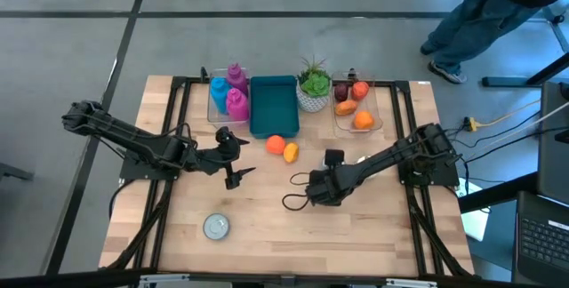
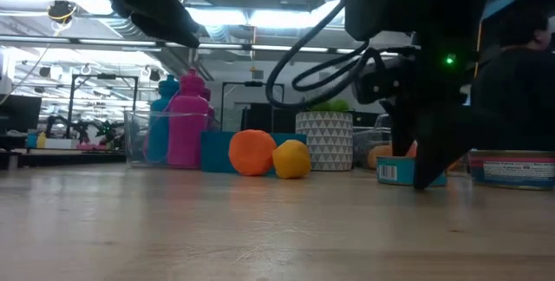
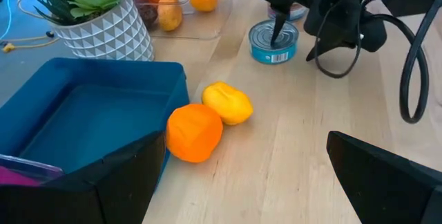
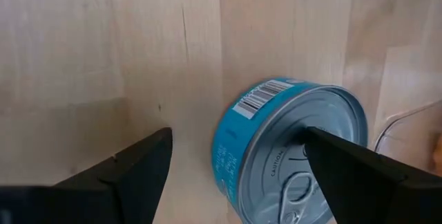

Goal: Pick & Place Food Item
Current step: Put the green tuna can into the blue bin

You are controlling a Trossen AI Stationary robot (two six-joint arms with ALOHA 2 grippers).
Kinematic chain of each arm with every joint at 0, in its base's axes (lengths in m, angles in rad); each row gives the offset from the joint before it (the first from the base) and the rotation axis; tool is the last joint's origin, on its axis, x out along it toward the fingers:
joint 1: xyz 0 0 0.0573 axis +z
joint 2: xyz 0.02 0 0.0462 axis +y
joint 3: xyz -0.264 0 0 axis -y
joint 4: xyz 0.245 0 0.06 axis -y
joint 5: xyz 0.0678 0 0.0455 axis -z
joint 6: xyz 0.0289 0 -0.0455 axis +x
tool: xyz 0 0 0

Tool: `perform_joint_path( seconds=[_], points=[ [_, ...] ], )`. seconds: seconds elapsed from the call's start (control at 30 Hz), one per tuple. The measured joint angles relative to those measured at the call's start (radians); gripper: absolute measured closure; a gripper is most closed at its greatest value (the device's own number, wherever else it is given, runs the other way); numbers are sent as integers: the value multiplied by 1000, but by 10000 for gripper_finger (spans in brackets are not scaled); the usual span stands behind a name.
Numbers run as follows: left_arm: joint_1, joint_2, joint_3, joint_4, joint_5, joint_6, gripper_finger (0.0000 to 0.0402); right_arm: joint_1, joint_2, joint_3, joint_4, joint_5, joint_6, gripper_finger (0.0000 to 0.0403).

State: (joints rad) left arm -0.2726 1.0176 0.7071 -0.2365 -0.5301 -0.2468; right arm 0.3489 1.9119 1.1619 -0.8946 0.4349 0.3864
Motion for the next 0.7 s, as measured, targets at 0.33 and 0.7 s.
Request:
perform_joint_path(
  seconds=[0.33, 0.7],
  points=[
    [0, 0, 0, 0, 0, -3, 9, 1, 19, 3, -15, 21, 22, 83],
    [0, 0, 0, 0, 0, -9, 9, -5, 22, -1, -29, 41, 26, 180]
  ],
)
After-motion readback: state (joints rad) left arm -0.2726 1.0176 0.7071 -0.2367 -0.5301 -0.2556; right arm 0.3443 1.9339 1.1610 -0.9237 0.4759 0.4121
